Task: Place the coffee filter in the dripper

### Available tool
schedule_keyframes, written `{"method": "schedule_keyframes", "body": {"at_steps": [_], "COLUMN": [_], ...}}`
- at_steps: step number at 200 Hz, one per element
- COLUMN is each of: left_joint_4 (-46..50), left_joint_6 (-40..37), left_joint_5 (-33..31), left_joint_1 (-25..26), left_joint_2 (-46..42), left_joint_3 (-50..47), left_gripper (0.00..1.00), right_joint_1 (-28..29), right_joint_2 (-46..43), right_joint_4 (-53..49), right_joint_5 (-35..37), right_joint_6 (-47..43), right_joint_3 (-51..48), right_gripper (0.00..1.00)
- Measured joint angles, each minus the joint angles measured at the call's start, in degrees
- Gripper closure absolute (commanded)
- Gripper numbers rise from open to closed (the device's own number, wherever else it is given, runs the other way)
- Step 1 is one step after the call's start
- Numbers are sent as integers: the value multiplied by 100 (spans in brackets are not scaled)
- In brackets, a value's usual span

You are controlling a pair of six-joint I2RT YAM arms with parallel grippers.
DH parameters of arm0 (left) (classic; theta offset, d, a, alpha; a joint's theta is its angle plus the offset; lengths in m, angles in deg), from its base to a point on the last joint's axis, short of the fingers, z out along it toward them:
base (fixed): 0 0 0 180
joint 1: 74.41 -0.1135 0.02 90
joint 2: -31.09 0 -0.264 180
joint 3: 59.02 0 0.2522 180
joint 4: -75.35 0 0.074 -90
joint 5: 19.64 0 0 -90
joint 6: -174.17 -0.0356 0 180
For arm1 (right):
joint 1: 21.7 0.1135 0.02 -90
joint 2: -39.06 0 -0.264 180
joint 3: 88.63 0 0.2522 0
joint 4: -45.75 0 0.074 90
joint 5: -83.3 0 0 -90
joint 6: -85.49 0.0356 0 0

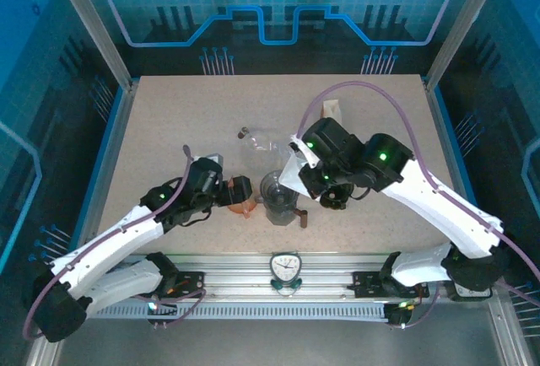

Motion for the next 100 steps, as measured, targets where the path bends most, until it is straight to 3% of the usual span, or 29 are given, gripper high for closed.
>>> {"method": "schedule_keyframes", "body": {"at_steps": [100], "left_joint_4": [-118], "left_joint_6": [-116], "left_joint_5": [509], "left_joint_1": [-83], "left_joint_2": [352], "left_joint_3": [15], "left_gripper": [1], "right_joint_1": [254], "right_joint_2": [1851], "right_joint_4": [-1027], "right_joint_5": [-20], "right_joint_6": [-365], "right_joint_3": [1567], "right_gripper": [100]}}
